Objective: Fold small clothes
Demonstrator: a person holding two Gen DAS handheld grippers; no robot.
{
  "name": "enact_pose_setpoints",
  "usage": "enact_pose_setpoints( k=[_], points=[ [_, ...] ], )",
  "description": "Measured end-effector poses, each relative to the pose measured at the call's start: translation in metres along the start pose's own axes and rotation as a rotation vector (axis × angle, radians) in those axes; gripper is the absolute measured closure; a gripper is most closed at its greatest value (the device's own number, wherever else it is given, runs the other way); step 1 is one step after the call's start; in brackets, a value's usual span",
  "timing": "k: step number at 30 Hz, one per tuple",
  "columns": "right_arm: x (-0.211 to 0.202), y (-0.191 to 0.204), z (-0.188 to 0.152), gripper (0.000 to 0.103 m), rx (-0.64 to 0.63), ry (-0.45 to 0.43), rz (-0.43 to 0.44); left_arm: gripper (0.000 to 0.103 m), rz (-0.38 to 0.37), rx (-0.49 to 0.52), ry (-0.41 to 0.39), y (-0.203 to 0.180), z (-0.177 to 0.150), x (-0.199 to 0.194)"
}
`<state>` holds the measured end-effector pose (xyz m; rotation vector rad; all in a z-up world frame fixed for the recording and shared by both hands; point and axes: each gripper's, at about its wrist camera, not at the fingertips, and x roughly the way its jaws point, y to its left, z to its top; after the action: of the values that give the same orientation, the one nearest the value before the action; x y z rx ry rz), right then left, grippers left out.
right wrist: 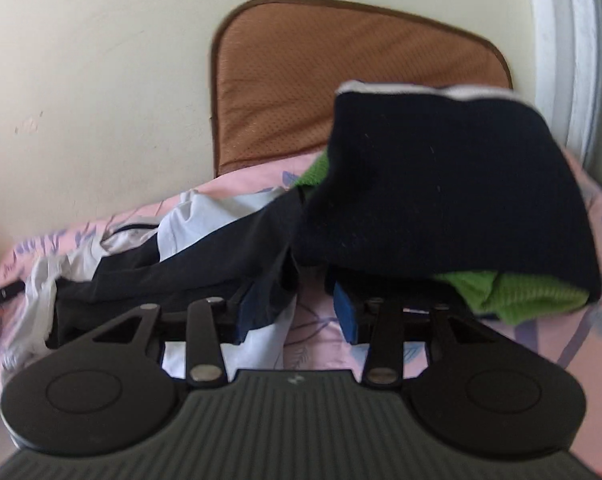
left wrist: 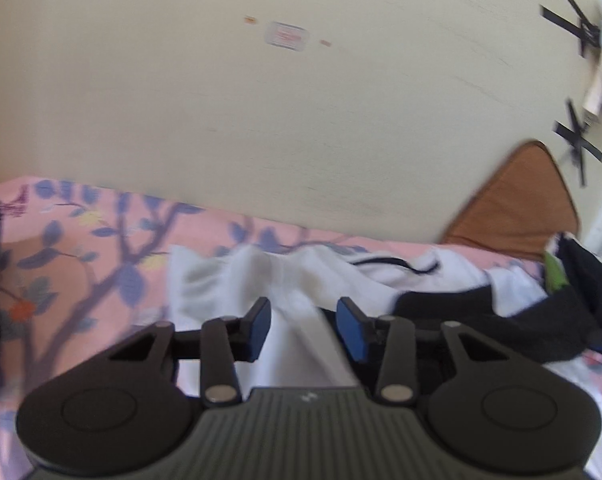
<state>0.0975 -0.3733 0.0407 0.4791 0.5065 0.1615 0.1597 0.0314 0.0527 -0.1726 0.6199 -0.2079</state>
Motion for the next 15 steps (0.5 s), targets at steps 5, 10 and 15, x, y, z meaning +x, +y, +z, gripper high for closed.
enact_pose_setpoints(
  k=[5,10,15],
  points=[
    [-0.034,0.031,-0.006,0.097,-0.02,-0.157,0.117,0.084,-0.121,0.06,0.109,-0.046,-0.002,0.027],
    [-0.067,0.044,0.021,0.097,-0.113,-0.368,0.083,0.084,-0.128,0.089,0.136,-0.077,-0.006,0.048],
    [-0.04,0.012,0.02,0.097,-0.009,-0.294,0.05,0.084,-0.102,0.088,0.179,-0.092,-0.007,0.078]
  ],
)
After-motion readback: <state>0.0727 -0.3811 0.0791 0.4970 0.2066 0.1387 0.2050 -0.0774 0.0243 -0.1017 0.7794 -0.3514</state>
